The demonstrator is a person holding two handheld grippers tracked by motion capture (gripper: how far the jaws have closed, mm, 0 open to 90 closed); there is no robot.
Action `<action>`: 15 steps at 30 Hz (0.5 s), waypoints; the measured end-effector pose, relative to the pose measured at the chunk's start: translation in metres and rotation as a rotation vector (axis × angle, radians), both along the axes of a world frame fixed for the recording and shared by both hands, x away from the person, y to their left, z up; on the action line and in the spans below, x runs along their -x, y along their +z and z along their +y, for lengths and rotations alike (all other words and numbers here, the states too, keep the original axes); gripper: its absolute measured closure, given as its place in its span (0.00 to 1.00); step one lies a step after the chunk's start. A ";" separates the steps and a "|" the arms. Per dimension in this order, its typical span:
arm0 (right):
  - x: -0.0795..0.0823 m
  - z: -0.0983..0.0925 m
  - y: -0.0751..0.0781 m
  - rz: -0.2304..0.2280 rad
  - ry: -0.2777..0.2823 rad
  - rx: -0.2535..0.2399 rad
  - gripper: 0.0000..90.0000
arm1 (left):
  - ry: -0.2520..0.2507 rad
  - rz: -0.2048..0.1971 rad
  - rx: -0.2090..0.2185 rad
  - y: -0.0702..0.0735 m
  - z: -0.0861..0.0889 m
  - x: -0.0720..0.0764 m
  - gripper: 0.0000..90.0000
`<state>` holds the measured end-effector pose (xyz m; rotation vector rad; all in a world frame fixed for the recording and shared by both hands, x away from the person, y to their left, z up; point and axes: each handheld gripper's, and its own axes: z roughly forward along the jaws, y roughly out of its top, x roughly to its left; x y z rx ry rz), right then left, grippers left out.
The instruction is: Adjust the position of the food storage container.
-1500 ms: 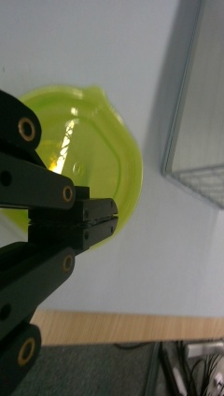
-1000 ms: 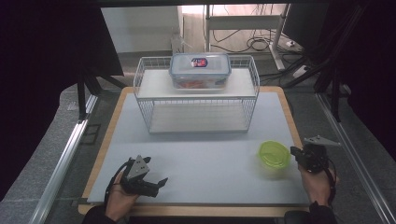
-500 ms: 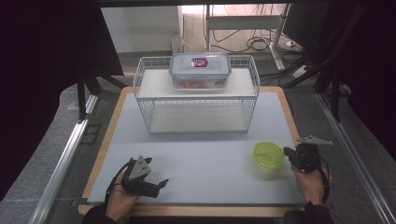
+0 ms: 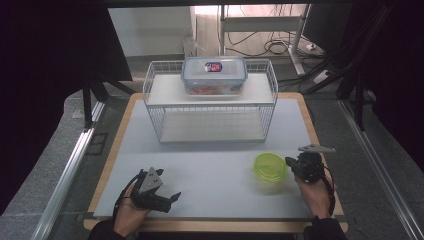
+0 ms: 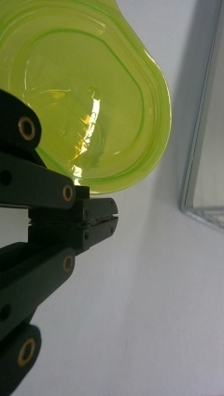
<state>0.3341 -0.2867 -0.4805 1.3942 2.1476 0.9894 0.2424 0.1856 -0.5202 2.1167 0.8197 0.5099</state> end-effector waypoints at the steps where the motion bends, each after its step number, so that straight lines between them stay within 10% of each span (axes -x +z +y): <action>1: 0.000 0.003 0.000 0.001 0.007 -0.002 1.00 | 0.000 0.000 -0.001 0.000 0.000 0.000 0.04; 15: 0.002 0.055 -0.005 0.027 0.134 -0.041 1.00 | -0.007 0.000 -0.008 -0.001 -0.002 0.000 0.04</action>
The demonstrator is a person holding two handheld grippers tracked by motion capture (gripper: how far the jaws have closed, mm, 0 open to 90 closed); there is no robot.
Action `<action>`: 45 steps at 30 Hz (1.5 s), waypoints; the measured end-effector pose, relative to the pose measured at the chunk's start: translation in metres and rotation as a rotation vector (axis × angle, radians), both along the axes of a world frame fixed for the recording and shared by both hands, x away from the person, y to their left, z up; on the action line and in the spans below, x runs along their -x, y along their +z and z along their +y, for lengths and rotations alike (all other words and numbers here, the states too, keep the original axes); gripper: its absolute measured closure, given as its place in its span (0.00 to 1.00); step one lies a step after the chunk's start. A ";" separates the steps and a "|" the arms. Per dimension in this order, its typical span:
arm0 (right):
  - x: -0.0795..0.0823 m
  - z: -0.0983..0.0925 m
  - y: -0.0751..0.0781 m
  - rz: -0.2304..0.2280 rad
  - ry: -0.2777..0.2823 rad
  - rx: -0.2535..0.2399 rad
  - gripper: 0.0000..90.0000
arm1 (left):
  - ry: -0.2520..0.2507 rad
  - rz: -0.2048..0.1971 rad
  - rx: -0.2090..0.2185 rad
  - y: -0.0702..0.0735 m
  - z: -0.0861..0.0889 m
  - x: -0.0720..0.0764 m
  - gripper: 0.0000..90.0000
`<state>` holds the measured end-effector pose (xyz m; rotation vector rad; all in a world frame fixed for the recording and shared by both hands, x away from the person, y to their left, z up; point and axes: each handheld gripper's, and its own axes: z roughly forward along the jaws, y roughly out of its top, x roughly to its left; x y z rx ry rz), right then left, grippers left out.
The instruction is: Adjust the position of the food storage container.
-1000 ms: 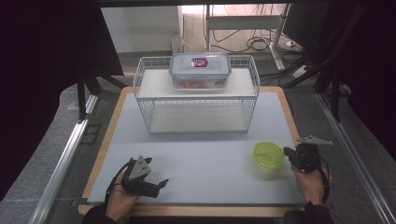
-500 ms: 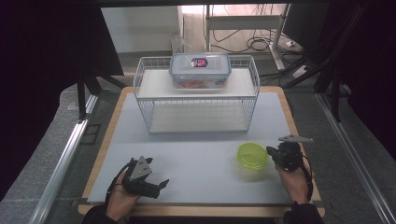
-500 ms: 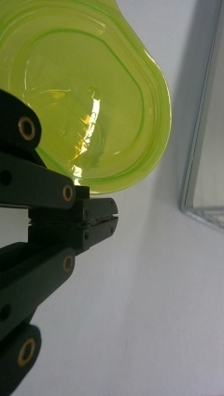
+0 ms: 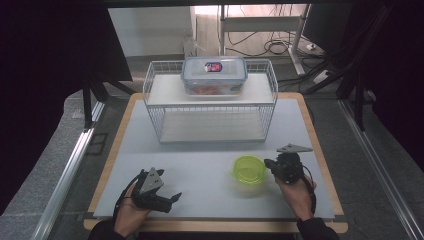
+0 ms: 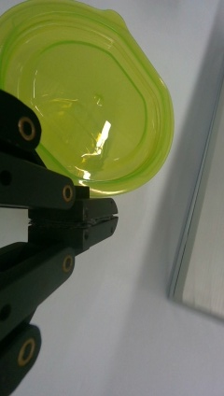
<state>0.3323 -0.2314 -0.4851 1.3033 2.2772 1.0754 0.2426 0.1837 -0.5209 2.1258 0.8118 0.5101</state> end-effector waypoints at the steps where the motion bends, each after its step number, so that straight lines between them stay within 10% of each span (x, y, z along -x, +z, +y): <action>1: 0.000 0.004 0.000 -0.002 0.012 -0.001 1.00 | -0.001 0.000 -0.001 0.000 0.000 0.000 0.05; 14: -0.002 0.012 -0.001 -0.022 0.035 0.015 0.99 | 0.000 -0.004 -0.004 0.000 0.000 0.001 0.05; 26: 0.021 0.018 -0.020 0.076 0.130 0.035 1.00 | -0.004 -0.003 -0.012 0.000 -0.001 0.000 0.05; 45: -0.001 0.053 -0.034 0.106 0.190 -0.016 1.00 | -0.009 0.001 -0.019 -0.001 -0.003 -0.001 0.05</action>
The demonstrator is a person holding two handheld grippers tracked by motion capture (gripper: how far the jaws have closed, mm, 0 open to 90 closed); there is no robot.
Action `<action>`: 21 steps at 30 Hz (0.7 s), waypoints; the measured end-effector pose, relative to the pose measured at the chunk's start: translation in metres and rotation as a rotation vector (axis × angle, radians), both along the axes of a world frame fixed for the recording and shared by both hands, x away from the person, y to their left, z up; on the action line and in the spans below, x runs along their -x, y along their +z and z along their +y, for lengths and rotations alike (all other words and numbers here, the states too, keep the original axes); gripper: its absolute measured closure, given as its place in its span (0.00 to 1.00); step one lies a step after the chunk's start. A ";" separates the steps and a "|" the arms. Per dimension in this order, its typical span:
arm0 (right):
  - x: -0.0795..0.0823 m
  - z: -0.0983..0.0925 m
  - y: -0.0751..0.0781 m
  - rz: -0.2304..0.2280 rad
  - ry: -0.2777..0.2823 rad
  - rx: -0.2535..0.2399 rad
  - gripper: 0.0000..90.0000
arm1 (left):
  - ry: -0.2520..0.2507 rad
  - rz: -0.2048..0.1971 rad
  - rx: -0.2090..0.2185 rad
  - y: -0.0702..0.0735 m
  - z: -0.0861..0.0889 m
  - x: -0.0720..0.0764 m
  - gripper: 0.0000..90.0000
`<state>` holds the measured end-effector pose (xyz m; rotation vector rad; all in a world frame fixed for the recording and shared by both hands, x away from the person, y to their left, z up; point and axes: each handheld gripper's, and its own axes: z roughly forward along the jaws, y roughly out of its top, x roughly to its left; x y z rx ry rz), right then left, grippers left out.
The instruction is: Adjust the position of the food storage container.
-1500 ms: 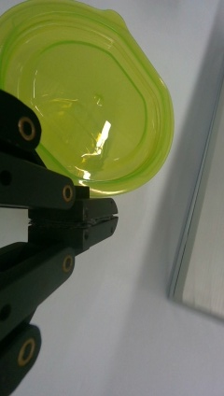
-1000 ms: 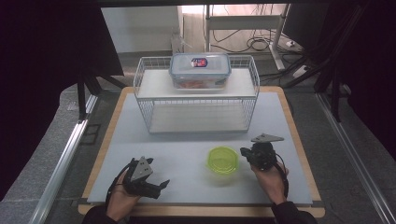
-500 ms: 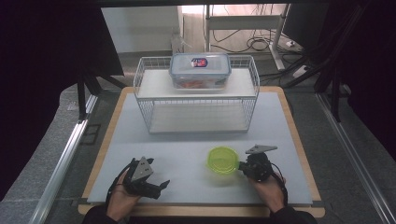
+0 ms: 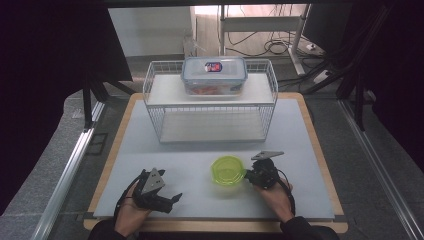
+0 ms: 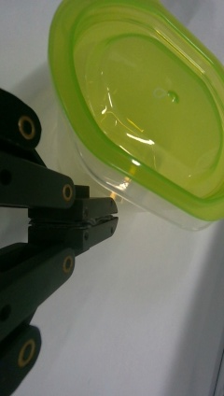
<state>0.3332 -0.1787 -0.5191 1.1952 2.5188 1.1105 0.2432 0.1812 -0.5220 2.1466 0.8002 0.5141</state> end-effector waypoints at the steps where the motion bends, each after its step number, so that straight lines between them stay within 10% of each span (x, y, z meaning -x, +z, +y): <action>1: -0.001 0.004 0.000 0.002 0.006 -0.004 1.00 | 0.000 0.000 -0.001 0.000 0.000 0.000 0.05; 11: -0.003 0.037 -0.006 -0.015 0.080 0.026 0.97 | -0.003 0.001 -0.005 0.000 0.000 0.000 0.05; 21: -0.007 0.017 0.007 -0.105 0.044 0.069 0.76 | -0.008 0.000 -0.011 -0.001 0.000 0.000 0.05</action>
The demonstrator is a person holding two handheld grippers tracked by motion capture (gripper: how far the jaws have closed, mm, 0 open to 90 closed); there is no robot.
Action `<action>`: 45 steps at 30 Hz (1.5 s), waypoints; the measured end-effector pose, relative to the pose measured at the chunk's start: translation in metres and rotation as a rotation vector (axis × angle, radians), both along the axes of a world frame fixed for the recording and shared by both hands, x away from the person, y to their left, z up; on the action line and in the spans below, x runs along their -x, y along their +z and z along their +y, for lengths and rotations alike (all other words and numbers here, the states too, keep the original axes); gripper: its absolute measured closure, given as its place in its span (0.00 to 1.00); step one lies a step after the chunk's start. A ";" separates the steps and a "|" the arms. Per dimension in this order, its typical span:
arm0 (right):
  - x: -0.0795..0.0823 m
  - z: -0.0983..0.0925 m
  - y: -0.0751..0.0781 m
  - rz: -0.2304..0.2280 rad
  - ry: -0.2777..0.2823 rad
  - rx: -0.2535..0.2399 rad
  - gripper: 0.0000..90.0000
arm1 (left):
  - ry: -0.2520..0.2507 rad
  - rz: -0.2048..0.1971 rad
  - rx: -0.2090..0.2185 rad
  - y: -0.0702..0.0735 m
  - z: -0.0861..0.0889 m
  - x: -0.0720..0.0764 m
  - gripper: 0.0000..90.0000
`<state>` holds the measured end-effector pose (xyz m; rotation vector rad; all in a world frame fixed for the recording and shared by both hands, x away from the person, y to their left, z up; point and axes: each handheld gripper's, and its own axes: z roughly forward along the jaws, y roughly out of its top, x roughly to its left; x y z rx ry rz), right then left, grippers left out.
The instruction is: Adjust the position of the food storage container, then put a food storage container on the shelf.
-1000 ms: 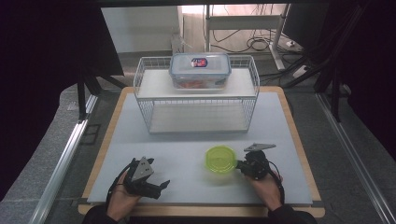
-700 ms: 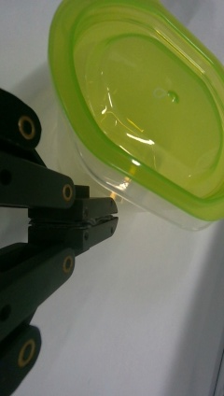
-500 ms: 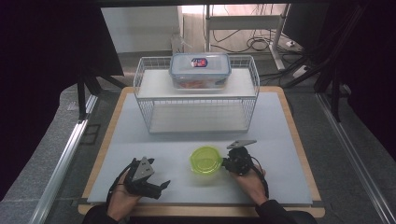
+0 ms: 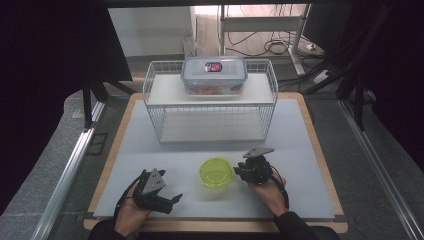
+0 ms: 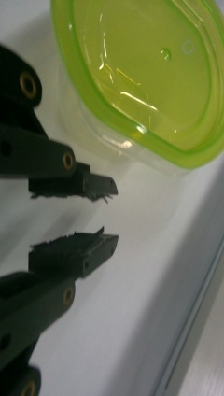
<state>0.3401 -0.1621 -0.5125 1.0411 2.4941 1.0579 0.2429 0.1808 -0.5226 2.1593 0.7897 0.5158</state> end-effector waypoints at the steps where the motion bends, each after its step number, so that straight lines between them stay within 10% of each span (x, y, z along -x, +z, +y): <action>1: 0.000 -0.002 0.001 -0.005 -0.001 -0.001 0.72 | 0.000 0.000 0.000 0.000 0.000 0.000 0.05; 27: -0.006 -0.031 0.025 -0.061 0.006 -0.047 0.03 | 0.008 0.000 -0.002 -0.001 0.003 -0.001 0.05; 35: -0.005 -0.028 0.028 -0.002 -0.002 -0.071 0.03 | 0.007 -0.004 -0.007 -0.001 0.002 -0.001 0.05; 45: -0.001 -0.019 0.041 0.048 0.019 -0.173 0.31 | 0.003 -0.012 -0.008 0.000 0.001 0.000 0.05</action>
